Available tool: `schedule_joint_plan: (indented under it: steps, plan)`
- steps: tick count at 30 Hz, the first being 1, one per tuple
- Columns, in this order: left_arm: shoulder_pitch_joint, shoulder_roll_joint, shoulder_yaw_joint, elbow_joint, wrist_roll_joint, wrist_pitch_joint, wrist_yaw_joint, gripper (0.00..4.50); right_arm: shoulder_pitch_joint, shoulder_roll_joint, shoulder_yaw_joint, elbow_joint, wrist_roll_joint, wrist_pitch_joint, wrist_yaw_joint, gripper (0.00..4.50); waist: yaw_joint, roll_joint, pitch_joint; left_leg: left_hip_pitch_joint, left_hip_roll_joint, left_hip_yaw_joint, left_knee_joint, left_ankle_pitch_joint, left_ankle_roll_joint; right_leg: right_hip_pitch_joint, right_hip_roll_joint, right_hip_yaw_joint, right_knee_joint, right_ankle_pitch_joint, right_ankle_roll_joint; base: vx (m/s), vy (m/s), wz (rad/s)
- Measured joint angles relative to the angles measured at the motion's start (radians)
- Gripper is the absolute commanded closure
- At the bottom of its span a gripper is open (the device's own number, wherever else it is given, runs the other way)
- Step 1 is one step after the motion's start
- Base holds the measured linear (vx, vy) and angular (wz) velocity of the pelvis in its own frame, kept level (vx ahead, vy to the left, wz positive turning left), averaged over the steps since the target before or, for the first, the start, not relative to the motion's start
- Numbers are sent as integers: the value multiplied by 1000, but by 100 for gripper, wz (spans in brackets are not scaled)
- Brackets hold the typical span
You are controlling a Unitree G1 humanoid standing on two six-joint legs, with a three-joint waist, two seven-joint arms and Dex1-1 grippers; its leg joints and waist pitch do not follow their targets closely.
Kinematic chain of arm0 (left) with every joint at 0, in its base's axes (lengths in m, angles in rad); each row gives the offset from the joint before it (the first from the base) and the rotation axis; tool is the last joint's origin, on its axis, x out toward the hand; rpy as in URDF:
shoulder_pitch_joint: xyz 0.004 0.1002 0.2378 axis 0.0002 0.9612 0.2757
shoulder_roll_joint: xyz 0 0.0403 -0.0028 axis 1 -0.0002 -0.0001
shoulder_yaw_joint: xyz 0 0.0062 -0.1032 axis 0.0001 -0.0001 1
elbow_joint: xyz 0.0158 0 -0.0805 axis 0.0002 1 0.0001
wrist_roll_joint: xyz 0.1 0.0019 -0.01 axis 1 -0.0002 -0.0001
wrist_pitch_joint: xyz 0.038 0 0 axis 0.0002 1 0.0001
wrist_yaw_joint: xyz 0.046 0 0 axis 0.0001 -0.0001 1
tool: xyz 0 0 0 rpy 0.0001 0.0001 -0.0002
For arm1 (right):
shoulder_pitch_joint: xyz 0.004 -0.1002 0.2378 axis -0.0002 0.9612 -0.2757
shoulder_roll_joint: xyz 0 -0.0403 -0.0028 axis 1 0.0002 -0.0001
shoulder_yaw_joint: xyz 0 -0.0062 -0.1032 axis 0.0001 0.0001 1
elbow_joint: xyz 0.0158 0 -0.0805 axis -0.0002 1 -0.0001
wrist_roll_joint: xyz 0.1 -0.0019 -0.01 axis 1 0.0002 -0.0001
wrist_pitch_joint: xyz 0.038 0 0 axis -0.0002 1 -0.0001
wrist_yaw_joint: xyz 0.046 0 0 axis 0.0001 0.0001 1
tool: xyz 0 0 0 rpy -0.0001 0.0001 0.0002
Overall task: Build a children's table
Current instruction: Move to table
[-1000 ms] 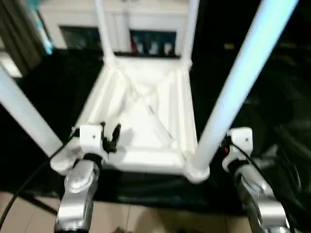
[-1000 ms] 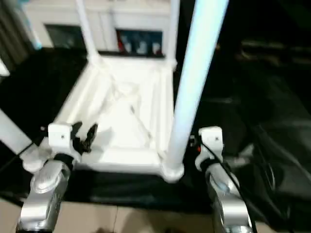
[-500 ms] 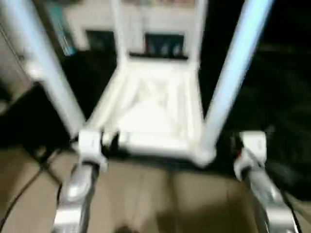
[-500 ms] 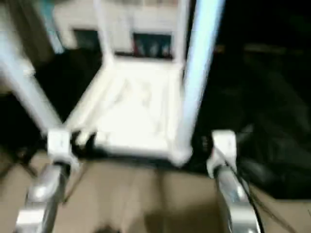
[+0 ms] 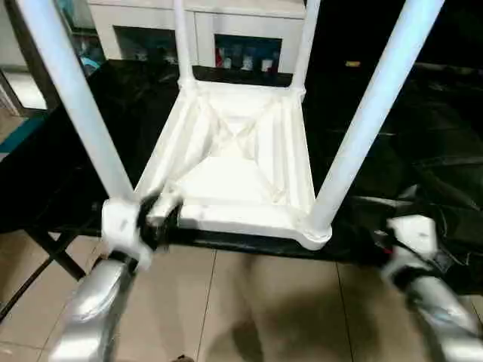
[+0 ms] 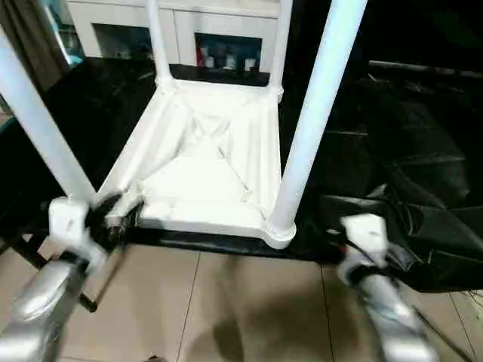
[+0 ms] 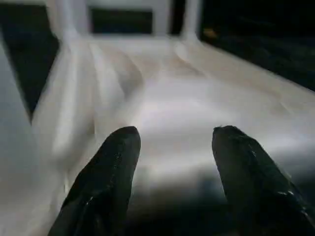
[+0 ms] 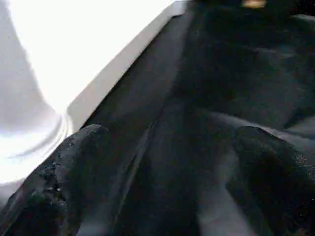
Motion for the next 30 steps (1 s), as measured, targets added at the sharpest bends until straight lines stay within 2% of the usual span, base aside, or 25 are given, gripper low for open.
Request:
schedule_joint_plan:
  steps: [4, 6, 7, 8, 10, 12, 13, 14, 15, 17, 19, 20, 23, 26, 30]
  plan:
    - [79, 97, 51, -43, -77, 105, -118, 179, 76, -138, -9, -98, 126, 75, 257, 0, 3, -2, 0, 3, 1, 0, -3, -1, -3, 1, 1, -1, 0, -1, 0, 0, 0, 0]
    - [84, 115, 72, -33, -96, 120, -146, 179, 93, -164, 18, -148, 170, 106, 340, 0, 5, -3, 1, 4, 1, 0, -4, -2, -6, 2, 1, -1, 0, 0, -1, 0, 0, 0]
    - [86, 124, 80, -20, -99, 109, -151, 179, 97, -174, 40, -161, 182, 117, 370, 0, 4, -10, 1, 5, 1, 0, -4, -2, -6, 2, 1, 0, 1, 0, -1, 0, 0, 0]
    - [82, 126, 98, 10, -96, 87, -142, 179, 96, -181, 65, -173, 194, 128, 393, 0, 5, -10, 0, 6, 1, 0, -5, -1, -6, 2, 1, -1, 1, 0, -1, 0, 0, 0]
    - [76, 119, 151, 76, -93, 53, -86, 179, 92, -184, 103, -185, 212, 149, 426, 0, 4, -20, 0, 8, 1, 0, -6, 0, -8, 2, 1, -1, 1, 1, -1, 0, 0, 0]
    - [89, 99, 186, 92, -92, 42, -30, 150, 90, -189, 120, -185, 224, 170, 452, 0, 3, -30, -3, 7, 2, 1, -6, 1, -9, 2, 0, -1, 0, 1, -1, 0, 0, 0]
    - [105, 88, 192, 90, -92, 43, -12, 144, 91, -194, 129, -187, 233, 181, 464, 0, 3, -33, -5, 7, 1, 1, -6, 1, -9, 3, 0, -1, -1, 1, -1, 0, 0, 0]
    - [126, 76, 194, 81, -88, 50, 6, 140, 91, -193, 140, -192, 238, 194, 469, 0, 2, -32, -6, 7, 1, 1, -6, 1, -9, 2, 0, -1, -1, 1, -2, 0, 0, 0]
    - [147, 62, 193, 69, -83, 63, 22, 117, 94, -190, 152, -206, 243, 210, 472, 0, 0, -36, -8, 6, 2, 1, -6, 1, -9, 3, 0, -1, -4, 1, -2, 0, 0, 0]
    - [149, 53, 195, 57, -83, 84, 42, 105, 88, -179, 172, -228, 246, 225, 472, 0, 2, -38, -9, 5, 2, 1, -7, 1, -9, 2, 0, -1, -4, 1, -1, 0, 0, 0]
    - [128, 54, 204, 39, -85, 87, 60, 97, 69, -168, 198, -233, 247, 231, 474, 0, 8, -44, -13, 5, 2, 1, -7, 1, -9, 3, 0, -2, -6, 1, -1, 0, 0, 0]
    - [96, 59, 205, 41, -83, 92, 76, 80, 45, -164, 210, -223, 247, 237, 479, 0, 13, -47, -13, 5, 2, 1, -7, 1, -9, 3, 0, -2, -6, 2, -2, 0, 0, 0]
    - [27, 58, 202, 49, -60, 94, 122, 56, -9, -126, 251, -180, 240, 232, 487, 0, 18, -47, -14, 5, 2, 1, -7, 1, -9, 3, 0, -2, -6, 3, -2, 0, 0, 0]
    - [-3, 51, 202, 72, -23, 78, 184, 32, -32, -96, 292, -135, 228, 224, 495, 0, 18, -48, -13, 4, 2, 1, -8, 1, -9, 2, 0, -2, -6, 3, -2, 0, 0, 0]
    - [-69, 37, 181, 92, -7, 80, 207, 5, -103, -56, 330, -94, 209, 224, 491, 0, 19, -61, -8, 4, 2, 1, -8, 3, -8, 1, 1, -2, -5, 3, -2, 0, 0, 0]
